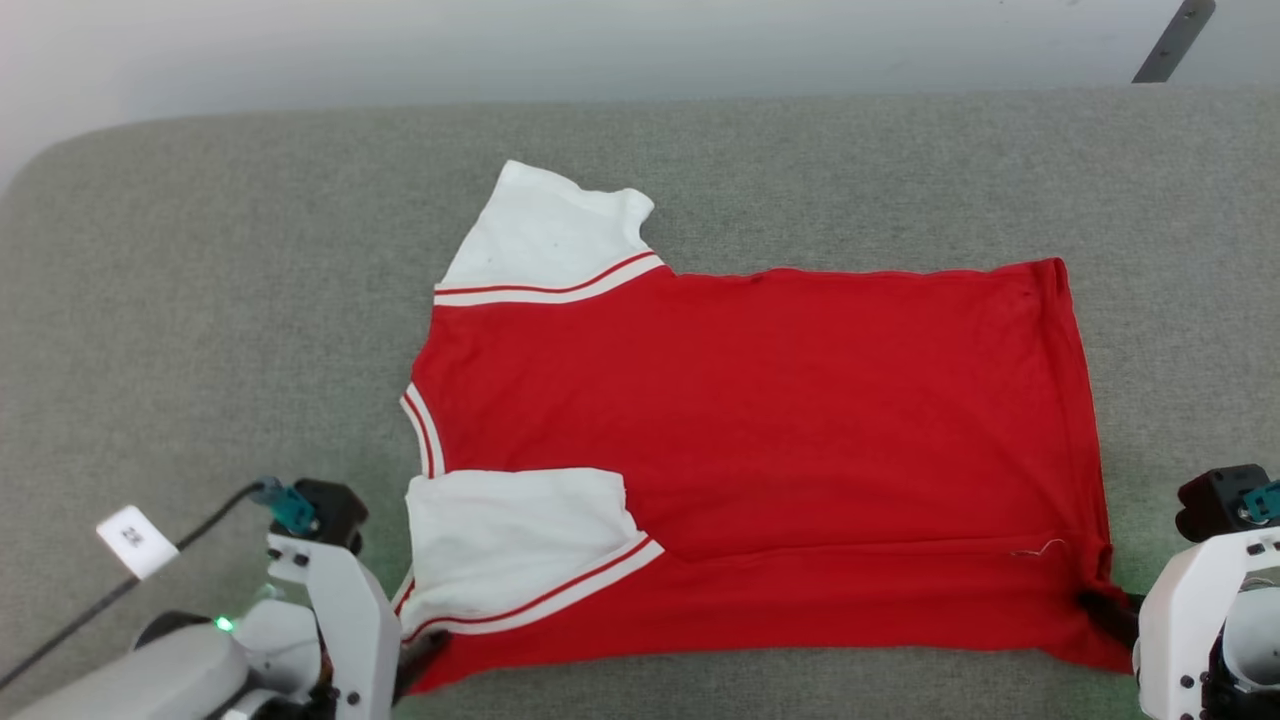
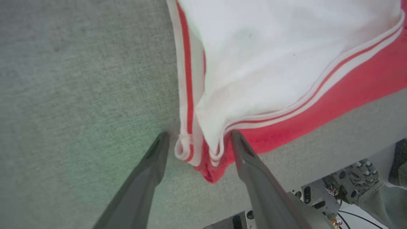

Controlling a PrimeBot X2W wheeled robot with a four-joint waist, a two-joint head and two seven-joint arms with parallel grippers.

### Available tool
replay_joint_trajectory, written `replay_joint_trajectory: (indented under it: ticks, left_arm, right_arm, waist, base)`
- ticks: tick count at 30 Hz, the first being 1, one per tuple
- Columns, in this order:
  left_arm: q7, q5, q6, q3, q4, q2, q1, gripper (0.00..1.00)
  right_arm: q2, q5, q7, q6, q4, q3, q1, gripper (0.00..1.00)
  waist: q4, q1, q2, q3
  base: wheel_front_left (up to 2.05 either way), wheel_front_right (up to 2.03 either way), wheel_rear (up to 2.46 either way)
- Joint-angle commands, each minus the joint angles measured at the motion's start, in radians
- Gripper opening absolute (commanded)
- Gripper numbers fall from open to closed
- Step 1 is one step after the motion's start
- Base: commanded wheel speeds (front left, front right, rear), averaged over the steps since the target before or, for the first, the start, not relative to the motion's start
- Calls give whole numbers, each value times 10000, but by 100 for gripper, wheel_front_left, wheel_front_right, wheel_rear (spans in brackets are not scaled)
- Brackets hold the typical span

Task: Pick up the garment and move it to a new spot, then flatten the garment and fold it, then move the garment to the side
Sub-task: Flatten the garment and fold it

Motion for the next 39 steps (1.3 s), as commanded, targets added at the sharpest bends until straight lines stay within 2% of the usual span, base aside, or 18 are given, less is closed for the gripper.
replay_joint_trajectory:
  ticks: [1,8,14,19,25,31,35,39]
  left_arm:
    - [54,49,62,44,2,110,-116,100]
    - [389,60,157,385,-436,622,-745,100]
    - [625,498,-48,780,-674,969,-1795,100]
    - [428,943,-550,1185,-121,700,-2889,100]
    - [-136,1646,-1332,1549,1100,210,-4205,100]
    - [-691,2321,-1921,1783,2373,-248,-5383,100]
    - [-741,2640,-2342,1765,3395,-538,-6093,100]
    - [-363,2802,-2748,1643,4328,-731,-6709,100]
  right_arm:
    - [104,-83,-52,-11,22,66,55,100]
    - [117,-170,-141,-12,-286,-26,-44,100]
    - [310,-338,-669,-11,-915,-318,-210,100]
    - [620,-792,-2006,-11,-1563,-589,-499,100]
    - [1122,-1543,-4461,-11,-2256,-919,-943,100]
    - [1569,-2340,-6634,-9,-2682,-780,-1256,100]
    - [1916,-2634,-7522,-9,-2838,-707,-1339,100]
    - [2198,-2725,-7769,-11,-2897,-502,-1255,100]
  waist:
    - [-41,0,-1,8]
    - [-303,0,-1,147]
    - [-597,0,-1,369]
    - [-910,0,-1,664]
    - [-1391,0,-1,1146]
    - [-1965,0,-1,1770]
    - [-2328,0,-1,2224]
    - [-2621,0,-1,2649]
  base:
    - [0,0,0]
    - [0,0,0]
    - [0,0,0]
    - [0,0,0]
    - [0,0,0]
    - [0,0,0]
    - [0,0,0]
    - [0,0,0]
